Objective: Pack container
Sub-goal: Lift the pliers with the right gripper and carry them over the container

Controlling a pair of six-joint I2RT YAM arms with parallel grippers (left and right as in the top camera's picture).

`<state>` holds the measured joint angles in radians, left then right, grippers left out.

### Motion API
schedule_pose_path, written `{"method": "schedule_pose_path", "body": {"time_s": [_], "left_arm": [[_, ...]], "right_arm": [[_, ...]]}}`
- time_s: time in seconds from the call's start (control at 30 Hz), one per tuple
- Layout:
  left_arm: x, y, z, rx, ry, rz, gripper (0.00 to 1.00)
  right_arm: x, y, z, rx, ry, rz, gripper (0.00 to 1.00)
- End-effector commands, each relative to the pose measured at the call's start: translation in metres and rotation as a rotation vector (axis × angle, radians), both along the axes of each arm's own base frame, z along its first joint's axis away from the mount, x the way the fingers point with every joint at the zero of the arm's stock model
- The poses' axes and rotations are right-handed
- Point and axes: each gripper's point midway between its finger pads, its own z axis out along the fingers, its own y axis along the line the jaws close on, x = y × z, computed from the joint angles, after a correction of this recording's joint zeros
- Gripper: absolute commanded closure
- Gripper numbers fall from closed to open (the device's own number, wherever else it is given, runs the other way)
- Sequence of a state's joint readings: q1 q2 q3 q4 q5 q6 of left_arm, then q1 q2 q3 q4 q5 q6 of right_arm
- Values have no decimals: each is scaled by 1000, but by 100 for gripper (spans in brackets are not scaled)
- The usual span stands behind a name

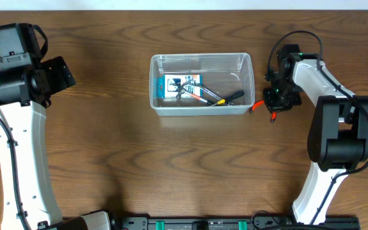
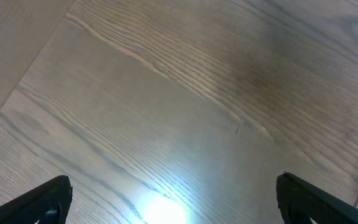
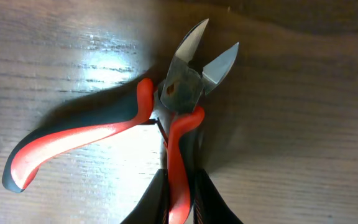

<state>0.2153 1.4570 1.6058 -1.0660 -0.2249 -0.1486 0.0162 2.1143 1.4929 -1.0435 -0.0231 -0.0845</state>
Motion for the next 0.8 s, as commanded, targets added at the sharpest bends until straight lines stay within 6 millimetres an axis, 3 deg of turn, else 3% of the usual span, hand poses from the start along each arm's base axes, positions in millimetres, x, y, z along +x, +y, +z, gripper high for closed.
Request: {"method": "schedule_pose_path", "body": {"time_s": [0.0,0.27,0.6,0.77], "left_arm": [[-1,4,1,20,8,-1,2],[-1,4,1,20,8,-1,2],[-1,4,1,20,8,-1,2],[-1,4,1,20,8,-1,2]], "right_arm": [[24,5,17,4,-59,11,99],[61,3,76,6,-167,47,98],[81,4,143,-32,-266,130,99],[88,13,163,-30,-313,151,99]]}}
